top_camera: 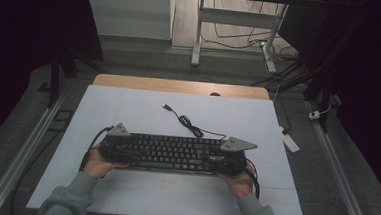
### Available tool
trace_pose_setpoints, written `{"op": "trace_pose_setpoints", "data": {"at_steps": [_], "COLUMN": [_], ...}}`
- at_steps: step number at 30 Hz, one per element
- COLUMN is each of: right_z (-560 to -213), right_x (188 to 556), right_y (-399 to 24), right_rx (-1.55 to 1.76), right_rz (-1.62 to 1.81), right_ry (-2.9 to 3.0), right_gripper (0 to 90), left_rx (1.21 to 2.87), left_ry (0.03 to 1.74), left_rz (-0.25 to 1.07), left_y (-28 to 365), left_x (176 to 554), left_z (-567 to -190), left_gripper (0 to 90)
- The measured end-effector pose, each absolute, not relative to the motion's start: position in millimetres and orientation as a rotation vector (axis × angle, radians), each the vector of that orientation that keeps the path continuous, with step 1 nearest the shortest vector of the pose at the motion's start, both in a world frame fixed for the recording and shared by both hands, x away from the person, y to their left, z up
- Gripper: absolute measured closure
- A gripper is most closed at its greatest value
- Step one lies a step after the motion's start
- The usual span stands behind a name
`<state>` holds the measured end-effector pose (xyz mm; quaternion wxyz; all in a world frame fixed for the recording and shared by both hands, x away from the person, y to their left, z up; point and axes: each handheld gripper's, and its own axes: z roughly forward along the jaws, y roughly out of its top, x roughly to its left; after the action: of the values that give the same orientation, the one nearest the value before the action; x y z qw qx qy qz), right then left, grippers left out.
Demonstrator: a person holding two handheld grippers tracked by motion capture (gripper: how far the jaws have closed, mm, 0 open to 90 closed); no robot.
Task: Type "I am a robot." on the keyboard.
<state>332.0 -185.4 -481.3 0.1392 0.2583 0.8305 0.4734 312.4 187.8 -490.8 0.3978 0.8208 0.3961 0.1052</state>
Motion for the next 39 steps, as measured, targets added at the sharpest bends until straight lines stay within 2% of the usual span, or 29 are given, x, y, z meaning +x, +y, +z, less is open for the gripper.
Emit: {"op": "trace_pose_setpoints", "data": {"at_steps": [6, 13, 17, 39], "right_z": [-477.5, -476.0, -476.4, -491.9], "right_x": [334.2, 336.7, 338.6, 359.4], "right_y": [-174.8, -161.3, -155.7, -110.1], "right_rx": [0.718, 0.686, 0.678, 0.672], "right_rz": [1.400, 1.386, 1.374, 1.286], "right_ry": [2.420, 2.452, 2.461, 2.545], "right_gripper": [64.6, 82.3, 89.3, 89.3], "left_rx": [2.085, 2.090, 2.091, 2.096], "left_ry": [1.000, 1.000, 0.999, 1.001], "left_rz": [0.265, 0.266, 0.267, 0.271], "left_y": [186.5, 186.1, 185.8, 185.3], "left_x": [312.4, 313.0, 312.8, 311.9], "left_z": [-491.4, -492.4, -492.3, -492.8], "left_gripper": [28.8, 28.7, 28.7, 28.5]}}
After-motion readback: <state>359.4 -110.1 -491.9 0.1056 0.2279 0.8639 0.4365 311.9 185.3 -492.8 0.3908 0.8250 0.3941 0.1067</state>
